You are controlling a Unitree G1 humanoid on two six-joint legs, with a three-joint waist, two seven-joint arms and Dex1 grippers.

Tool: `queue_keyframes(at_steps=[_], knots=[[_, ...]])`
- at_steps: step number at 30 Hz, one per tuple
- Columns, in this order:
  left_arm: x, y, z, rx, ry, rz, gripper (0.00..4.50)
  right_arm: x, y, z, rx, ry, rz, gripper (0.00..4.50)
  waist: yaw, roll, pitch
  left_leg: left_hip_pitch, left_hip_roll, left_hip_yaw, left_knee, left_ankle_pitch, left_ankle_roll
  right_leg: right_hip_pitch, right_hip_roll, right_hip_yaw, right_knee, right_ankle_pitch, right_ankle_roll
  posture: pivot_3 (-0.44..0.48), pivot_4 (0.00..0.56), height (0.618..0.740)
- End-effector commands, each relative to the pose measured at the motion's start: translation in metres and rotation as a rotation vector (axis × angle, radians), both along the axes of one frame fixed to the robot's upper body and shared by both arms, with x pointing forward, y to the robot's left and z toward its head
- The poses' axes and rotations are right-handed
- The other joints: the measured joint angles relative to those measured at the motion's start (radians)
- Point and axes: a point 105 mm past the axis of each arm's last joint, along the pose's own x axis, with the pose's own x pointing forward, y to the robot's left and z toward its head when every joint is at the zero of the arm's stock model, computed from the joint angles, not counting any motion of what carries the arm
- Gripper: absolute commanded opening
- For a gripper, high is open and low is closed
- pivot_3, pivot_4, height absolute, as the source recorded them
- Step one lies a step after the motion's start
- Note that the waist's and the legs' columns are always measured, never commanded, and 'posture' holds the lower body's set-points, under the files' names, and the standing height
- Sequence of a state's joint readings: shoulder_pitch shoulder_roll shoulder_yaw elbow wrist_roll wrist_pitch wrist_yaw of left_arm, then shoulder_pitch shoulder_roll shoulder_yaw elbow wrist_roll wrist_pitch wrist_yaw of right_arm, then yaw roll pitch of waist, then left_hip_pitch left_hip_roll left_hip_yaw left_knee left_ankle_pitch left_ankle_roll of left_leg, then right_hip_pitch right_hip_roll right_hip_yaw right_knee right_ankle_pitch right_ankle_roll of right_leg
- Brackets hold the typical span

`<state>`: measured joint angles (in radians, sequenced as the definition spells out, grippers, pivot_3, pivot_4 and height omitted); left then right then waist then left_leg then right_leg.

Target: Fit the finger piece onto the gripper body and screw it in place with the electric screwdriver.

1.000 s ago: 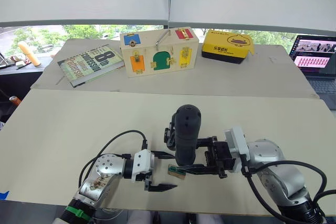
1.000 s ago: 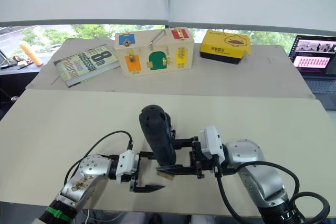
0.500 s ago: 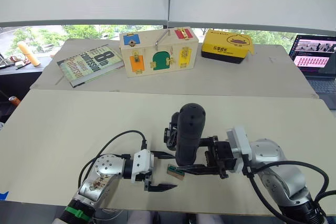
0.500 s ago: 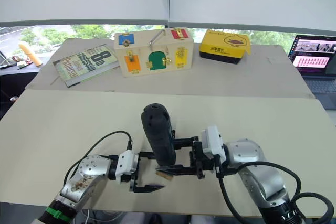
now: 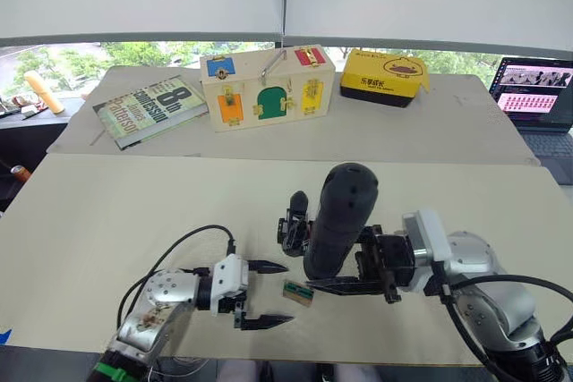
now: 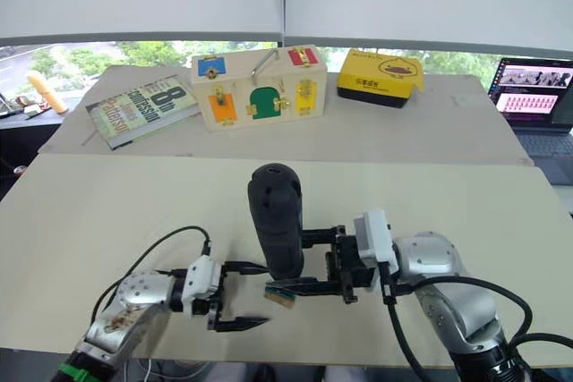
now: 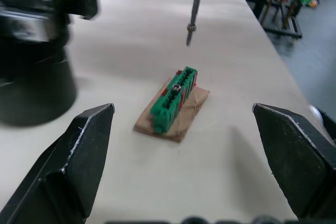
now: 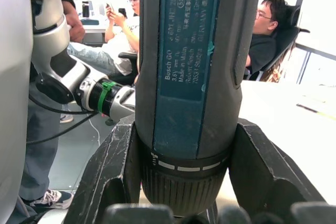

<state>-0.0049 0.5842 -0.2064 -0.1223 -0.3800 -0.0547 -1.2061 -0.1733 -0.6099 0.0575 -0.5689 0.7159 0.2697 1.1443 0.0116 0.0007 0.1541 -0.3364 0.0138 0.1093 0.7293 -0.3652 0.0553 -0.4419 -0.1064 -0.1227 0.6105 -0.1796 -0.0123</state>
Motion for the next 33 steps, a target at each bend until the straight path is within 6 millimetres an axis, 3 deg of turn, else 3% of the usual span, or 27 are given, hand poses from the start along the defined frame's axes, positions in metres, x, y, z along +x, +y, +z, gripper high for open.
queue_keyframes(at_steps=[1, 9, 18, 25, 33], knots=[[0.000, 0.008, 0.022, -0.044, -0.038, 0.015, 4.50, -0.008, -0.005, 0.022, 0.040, -0.067, 0.023, 1.92, 0.002, 0.000, 0.000, 0.000, 0.000, 0.000, 0.000, 0.000, 0.000, 0.000, 0.000, 0.000, 0.000, 0.000, 0.000, 0.000, 0.150, 0.740], [0.012, 0.018, 0.057, -0.168, -0.025, 0.105, 4.50, 0.013, -0.024, 0.045, 0.069, -0.068, -0.047, 1.92, 0.001, 0.000, 0.001, 0.000, 0.000, 0.000, 0.000, 0.000, 0.000, 0.001, 0.000, 0.000, 0.000, 0.000, 0.000, 0.000, 0.150, 0.740], [0.036, 0.031, 0.075, -0.194, -0.036, 0.156, 4.50, 0.048, -0.037, 0.068, 0.114, -0.054, -0.123, 1.92, 0.000, 0.000, 0.001, 0.000, -0.001, 0.001, 0.000, 0.000, -0.001, 0.001, 0.009, 0.000, 0.000, 0.000, 0.000, 0.000, 0.150, 0.740], [0.046, 0.041, 0.088, -0.183, -0.050, 0.137, 4.50, 0.063, -0.028, 0.082, 0.170, -0.019, -0.118, 1.92, -0.003, 0.000, 0.001, -0.001, 0.000, 0.003, 0.000, 0.001, -0.002, 0.000, 0.011, 0.000, 0.000, 0.000, 0.000, 0.000, 0.150, 0.740], [0.049, 0.038, 0.078, -0.114, -0.053, 0.095, 4.50, 0.066, -0.002, 0.086, 0.198, 0.012, -0.066, 1.92, -0.009, 0.001, 0.002, -0.001, 0.000, 0.003, 0.000, 0.001, -0.003, 0.000, 0.013, 0.000, 0.000, 0.000, 0.000, 0.000, 0.150, 0.740]])
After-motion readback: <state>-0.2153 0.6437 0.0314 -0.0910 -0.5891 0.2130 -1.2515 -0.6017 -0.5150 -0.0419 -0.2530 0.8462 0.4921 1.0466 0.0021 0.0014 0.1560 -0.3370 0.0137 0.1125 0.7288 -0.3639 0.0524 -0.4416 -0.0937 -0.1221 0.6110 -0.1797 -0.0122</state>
